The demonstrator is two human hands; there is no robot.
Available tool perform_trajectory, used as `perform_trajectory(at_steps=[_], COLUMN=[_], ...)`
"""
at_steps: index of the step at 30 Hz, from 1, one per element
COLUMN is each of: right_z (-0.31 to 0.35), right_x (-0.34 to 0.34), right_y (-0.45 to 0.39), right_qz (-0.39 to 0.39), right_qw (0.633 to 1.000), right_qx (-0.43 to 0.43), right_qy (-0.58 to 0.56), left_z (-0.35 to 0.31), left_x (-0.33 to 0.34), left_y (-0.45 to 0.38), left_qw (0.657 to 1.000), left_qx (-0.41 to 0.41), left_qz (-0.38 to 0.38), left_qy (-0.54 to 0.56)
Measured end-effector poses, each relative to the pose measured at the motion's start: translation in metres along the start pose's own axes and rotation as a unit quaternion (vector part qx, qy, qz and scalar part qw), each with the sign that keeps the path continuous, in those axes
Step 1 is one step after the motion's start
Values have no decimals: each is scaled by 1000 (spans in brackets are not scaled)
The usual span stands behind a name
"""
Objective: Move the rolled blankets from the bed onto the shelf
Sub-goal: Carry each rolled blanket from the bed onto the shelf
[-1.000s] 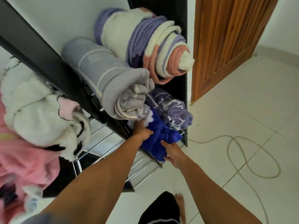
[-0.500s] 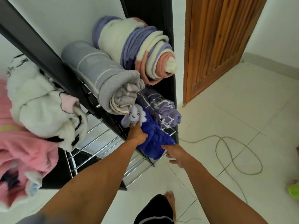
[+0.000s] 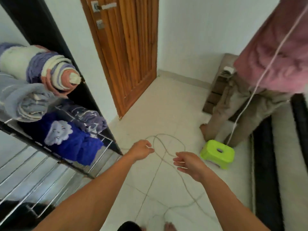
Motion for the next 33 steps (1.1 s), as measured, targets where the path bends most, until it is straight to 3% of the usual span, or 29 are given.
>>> perform_trajectory(at_steps=[3, 7, 12, 16, 21, 25, 33], right_z=[-14, -67, -178, -249, -307, -350, -358], right_x=[-113, -227, -285, -335, -400, -473, -670], right_y=[29, 93, 166, 216, 242, 239, 200], right_qz=[-131, -265, -326, -388, -427, -457, -466], right_qw=[985, 932, 891, 825, 763, 725, 777], right_qx=[-10, -33, 33, 62, 72, 72, 74], right_qy=[-112, -245, -315, -405, -480, -510, -417], left_z=[-81, -164, -200, -210, -228, -258, -315], left_x=[69, 150, 251, 332, 425, 501, 649], left_y=[29, 83, 164, 219, 275, 298, 328], left_qw=[992, 969, 933, 901, 873, 876, 899], left_qx=[89, 176, 223, 240, 206, 159, -9], left_qz=[87, 171, 282, 354, 428, 441, 430], left_qy=[-18, -12, -34, -75, -110, -114, -79])
Point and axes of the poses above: each hand's wrist, its own y-axis away from the middle knuckle, its own x-axis out of the palm, z = x × y, the point moved 10 cm from there along -y, towards the middle knuckle, and after that the axes turned 10 degrees about -z, right-handed, at the moved point
